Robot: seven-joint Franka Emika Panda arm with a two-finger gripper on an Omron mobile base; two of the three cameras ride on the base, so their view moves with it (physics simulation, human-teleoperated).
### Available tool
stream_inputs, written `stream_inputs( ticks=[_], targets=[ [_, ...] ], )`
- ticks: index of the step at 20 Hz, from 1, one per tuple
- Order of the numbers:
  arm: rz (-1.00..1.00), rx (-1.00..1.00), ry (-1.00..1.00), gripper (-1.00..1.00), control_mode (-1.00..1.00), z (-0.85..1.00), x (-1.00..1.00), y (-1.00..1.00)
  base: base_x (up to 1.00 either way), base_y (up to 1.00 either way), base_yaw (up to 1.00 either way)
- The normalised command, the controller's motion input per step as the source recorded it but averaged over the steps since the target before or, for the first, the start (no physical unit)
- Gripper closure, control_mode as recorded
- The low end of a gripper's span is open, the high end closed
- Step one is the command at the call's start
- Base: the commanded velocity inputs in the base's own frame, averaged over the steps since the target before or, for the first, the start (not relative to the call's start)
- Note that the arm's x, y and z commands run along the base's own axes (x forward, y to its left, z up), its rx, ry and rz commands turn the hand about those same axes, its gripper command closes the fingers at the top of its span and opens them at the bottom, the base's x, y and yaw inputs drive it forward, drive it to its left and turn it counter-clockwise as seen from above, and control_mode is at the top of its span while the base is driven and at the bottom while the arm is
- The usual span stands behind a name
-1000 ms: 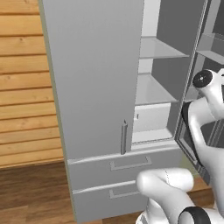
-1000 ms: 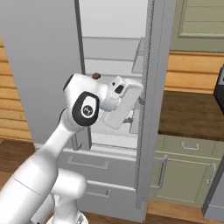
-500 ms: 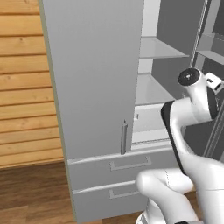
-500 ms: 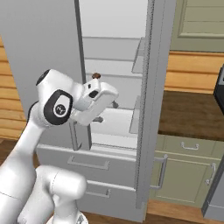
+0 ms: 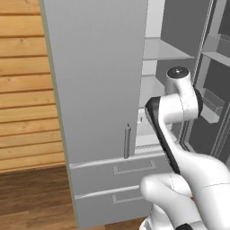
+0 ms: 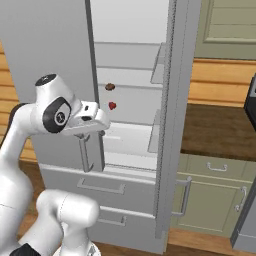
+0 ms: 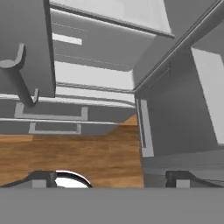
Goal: Take the strawberry from the fridge and place it on top of the pancake, located on the dining counter.
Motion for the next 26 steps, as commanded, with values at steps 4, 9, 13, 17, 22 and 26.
stream_inputs(
  ticks=[4,9,13,17,22,26],
  targets=[
    [-0.13,0.72,-0.06,-1.0,-1.0,-0.7,0.28,0.99,0.0,0.0,0.0],
    [-0.03,0.36,-0.17,-1.0,-1.0,-0.41,0.36,0.55,0.0,0.0,0.0],
    [0.0,-0.05,-0.26,-1.0,-1.0,0.0,0.55,-0.05,0.0,0.0,0.0],
    [0.0,-0.36,-0.04,-1.0,-1.0,-0.31,0.58,0.25,0.0,0.0,0.0],
    [0.0,-0.11,0.05,-1.0,-1.0,-0.22,0.35,0.48,0.0,0.0,0.0],
    [0.0,0.09,0.02,-1.0,-1.0,-0.04,0.45,-0.03,0.0,0.0,0.0]
  ],
)
